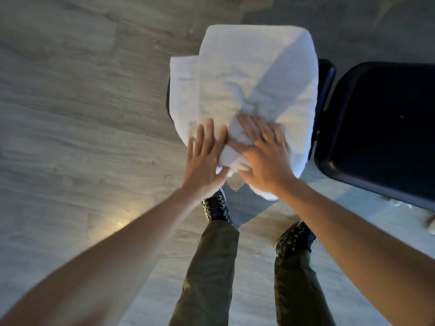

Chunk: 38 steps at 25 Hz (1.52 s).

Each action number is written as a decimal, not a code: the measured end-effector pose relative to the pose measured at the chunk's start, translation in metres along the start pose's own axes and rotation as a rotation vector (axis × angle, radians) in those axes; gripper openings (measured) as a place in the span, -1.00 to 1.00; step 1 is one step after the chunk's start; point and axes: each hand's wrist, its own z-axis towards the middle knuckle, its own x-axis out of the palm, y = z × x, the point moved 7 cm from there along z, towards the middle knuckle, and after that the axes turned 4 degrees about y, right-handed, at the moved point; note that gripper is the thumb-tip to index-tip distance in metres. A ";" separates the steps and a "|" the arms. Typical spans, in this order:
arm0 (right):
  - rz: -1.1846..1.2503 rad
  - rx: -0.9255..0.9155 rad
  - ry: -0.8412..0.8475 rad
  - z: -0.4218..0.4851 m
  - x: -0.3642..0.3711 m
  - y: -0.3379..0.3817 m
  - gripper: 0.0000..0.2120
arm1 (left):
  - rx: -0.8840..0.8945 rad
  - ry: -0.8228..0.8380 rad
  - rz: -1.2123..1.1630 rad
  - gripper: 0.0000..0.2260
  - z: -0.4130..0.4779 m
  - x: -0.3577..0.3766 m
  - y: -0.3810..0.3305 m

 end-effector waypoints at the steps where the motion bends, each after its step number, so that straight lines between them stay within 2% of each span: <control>1: -0.011 -0.022 -0.001 -0.008 0.001 -0.008 -0.41 | 0.004 0.013 0.052 -0.23 -0.001 0.006 -0.004; 5: -0.070 0.060 -0.091 0.026 -0.042 -0.080 -0.45 | 0.074 -0.028 0.097 -0.23 0.086 -0.019 -0.044; 8: 0.003 0.114 -0.176 0.041 -0.069 -0.122 -0.48 | 0.064 -0.096 0.072 -0.27 0.134 -0.031 -0.071; 12: 0.040 0.213 -0.138 -0.017 -0.037 -0.091 -0.45 | 0.076 -0.117 0.029 -0.27 0.069 0.005 -0.072; 16: 0.058 0.131 -0.013 -0.064 -0.010 -0.066 -0.39 | 0.086 -0.029 0.123 -0.25 0.010 0.034 -0.071; 19: 0.020 0.122 0.005 -0.024 -0.034 -0.103 -0.41 | 0.014 -0.024 0.116 -0.29 0.054 0.014 -0.088; 22: 0.028 0.232 -0.083 0.020 -0.084 -0.173 -0.48 | -0.012 -0.031 0.037 -0.31 0.137 -0.018 -0.133; 25: -0.023 0.318 -0.139 0.011 -0.109 -0.213 -0.57 | 0.004 -0.017 0.050 -0.29 0.174 -0.018 -0.175; 28: -0.023 0.332 -0.145 -0.049 -0.091 -0.198 -0.56 | 0.105 -0.026 0.089 -0.32 0.129 0.020 -0.191; 33: 0.146 0.369 -0.196 -0.163 -0.037 -0.159 -0.54 | 0.216 0.048 0.206 -0.28 0.029 0.085 -0.200; 35: 0.171 0.331 -0.207 -0.170 -0.033 -0.167 -0.55 | 0.214 0.097 0.240 -0.27 0.028 0.088 -0.207; 38: 0.156 0.377 -0.207 -0.147 -0.056 -0.203 -0.54 | 0.164 0.140 0.156 -0.24 0.065 0.065 -0.231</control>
